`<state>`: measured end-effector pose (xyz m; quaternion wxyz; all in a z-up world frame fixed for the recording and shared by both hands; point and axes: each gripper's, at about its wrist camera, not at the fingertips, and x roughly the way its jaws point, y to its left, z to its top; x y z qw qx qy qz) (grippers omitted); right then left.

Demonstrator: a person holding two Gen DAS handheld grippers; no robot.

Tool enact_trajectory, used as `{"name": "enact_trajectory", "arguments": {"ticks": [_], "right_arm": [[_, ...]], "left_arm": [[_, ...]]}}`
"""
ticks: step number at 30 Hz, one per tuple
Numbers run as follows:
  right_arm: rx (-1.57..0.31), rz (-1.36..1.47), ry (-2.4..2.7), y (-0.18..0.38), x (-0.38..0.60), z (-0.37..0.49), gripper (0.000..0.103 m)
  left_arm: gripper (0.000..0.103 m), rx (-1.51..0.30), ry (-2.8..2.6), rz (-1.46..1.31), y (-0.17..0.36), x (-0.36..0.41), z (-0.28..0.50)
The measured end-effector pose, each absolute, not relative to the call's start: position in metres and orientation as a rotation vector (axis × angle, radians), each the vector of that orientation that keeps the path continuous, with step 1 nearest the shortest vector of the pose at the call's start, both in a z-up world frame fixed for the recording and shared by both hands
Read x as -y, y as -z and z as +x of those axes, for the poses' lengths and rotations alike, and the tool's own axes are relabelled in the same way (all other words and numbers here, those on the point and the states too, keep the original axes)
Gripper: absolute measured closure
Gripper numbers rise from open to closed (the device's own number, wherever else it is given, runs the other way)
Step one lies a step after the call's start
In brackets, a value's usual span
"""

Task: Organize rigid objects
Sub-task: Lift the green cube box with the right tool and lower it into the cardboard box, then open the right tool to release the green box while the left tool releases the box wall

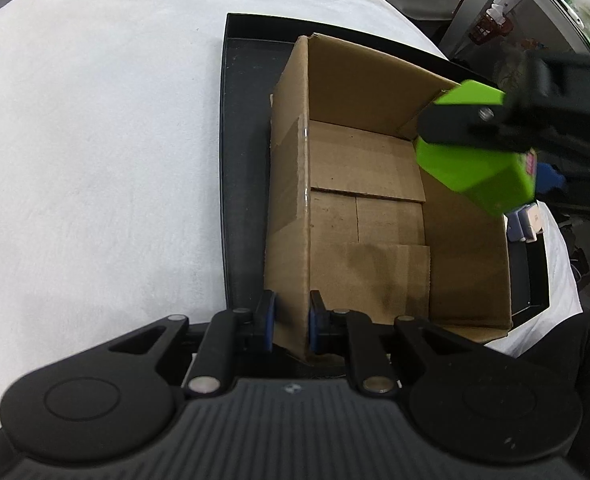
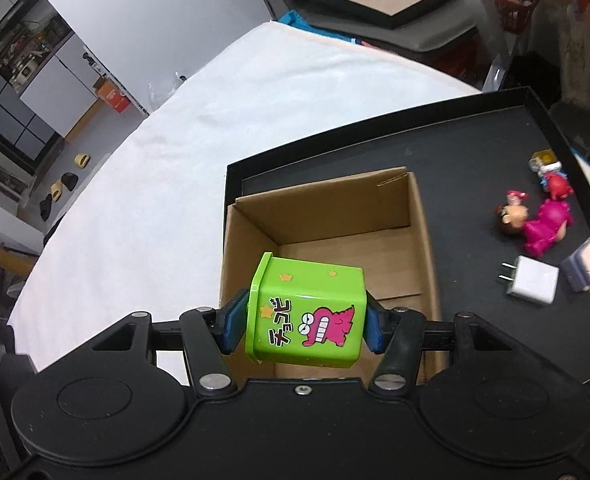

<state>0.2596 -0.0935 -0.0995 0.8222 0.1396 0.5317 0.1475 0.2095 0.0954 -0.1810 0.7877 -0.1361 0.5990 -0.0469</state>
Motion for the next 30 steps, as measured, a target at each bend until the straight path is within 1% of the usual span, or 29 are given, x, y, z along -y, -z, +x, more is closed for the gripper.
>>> {"name": "enact_trajectory", "arguments": {"ticks": [4,6,8,9,20,30], "right_arm": [[-1.138,0.340,-0.324,0.103,0.090,0.268,0.047],[-1.134,0.390,-0.353,0.103,0.090,0.271,0.043],[-1.131,0.415,-0.355,0.103,0.093,0.271,0.023],[-1.124,0.409,-0.348,0.102,0.094,0.270,0.022],[-1.138,0.388,-0.245,0.106,0.145,0.249,0.022],[-1.110,0.398,-0.177,0.107,0.190,0.243,0.022]], "left_arm": [[0.088,-1.285,0.100,-0.291,0.180,-0.095,0.209],[0.088,-1.285,0.097,-0.286,0.179,-0.093,0.209],[0.088,-1.283,0.095,-0.275,0.178,-0.091,0.209],[0.088,-1.283,0.094,-0.276,0.178,-0.091,0.209],[0.088,-1.293,0.084,-0.267,0.175,-0.086,0.209],[0.088,-1.288,0.057,-0.247,0.170,-0.080,0.207]]}}
